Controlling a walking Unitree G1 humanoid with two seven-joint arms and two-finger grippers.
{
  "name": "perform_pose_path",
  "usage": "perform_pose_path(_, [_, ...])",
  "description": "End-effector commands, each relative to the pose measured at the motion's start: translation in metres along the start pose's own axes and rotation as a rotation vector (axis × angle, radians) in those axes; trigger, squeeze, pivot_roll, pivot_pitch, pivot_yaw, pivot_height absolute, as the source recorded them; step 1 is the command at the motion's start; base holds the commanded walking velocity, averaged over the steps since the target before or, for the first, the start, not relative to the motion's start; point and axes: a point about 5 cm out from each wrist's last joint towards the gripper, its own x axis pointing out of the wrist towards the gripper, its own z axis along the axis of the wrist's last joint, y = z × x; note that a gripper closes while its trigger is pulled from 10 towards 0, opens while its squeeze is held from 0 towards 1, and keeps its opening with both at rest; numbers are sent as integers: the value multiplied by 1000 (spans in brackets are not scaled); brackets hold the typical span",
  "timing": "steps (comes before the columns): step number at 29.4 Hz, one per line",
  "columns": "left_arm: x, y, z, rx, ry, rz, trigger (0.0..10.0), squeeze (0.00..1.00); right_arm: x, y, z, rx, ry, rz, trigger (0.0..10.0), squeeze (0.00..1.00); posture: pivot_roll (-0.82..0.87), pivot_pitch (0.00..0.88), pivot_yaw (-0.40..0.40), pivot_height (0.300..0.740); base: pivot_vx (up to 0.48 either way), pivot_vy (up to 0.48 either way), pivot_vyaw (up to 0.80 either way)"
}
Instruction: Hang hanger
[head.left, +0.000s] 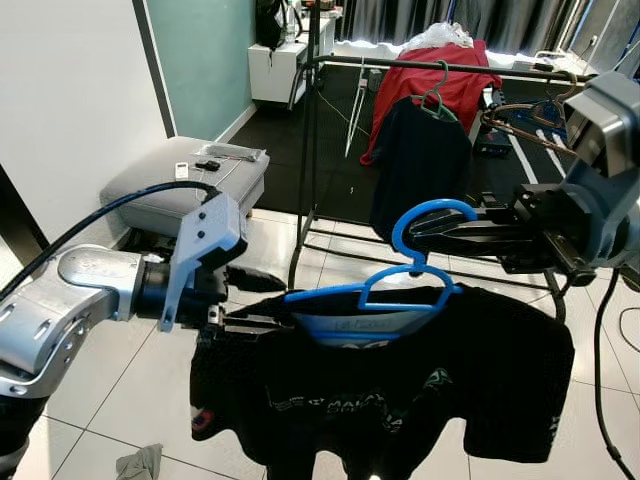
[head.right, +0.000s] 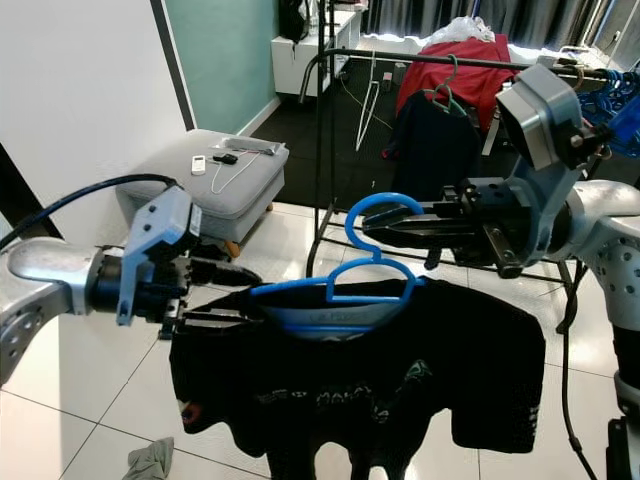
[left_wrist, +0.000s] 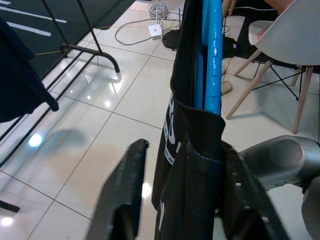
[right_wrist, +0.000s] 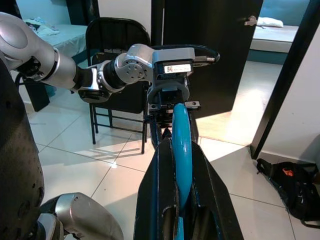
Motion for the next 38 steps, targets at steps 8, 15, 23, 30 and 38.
perform_pose_path(8, [-5,-2,-1,-11,33,-6,0,0,3,2,4,-27,-2,15,0,0,-40,0,-40,740,0,0,0])
perform_pose_path(15, [-8,-1,-1,-14,38,-1,0,0,3,2,4,-26,-1,16,0,0,-39,0,-41,740,0,0,0])
perform_pose_path(23, [-11,-2,-1,-32,24,-15,0,0,4,-3,-1,-31,17,-16,10000,16,-34,0,-44,740,0,0,0])
perform_pose_path(30, [-16,1,-1,-44,13,12,0,0,1,-7,-7,-8,8,-41,10000,1000,-30,0,-45,740,0,0,0])
perform_pose_path(38, [-40,11,-17,-116,29,155,0,0,-39,-17,-21,45,21,-237,10000,1000,-23,0,-47,740,0,0,0])
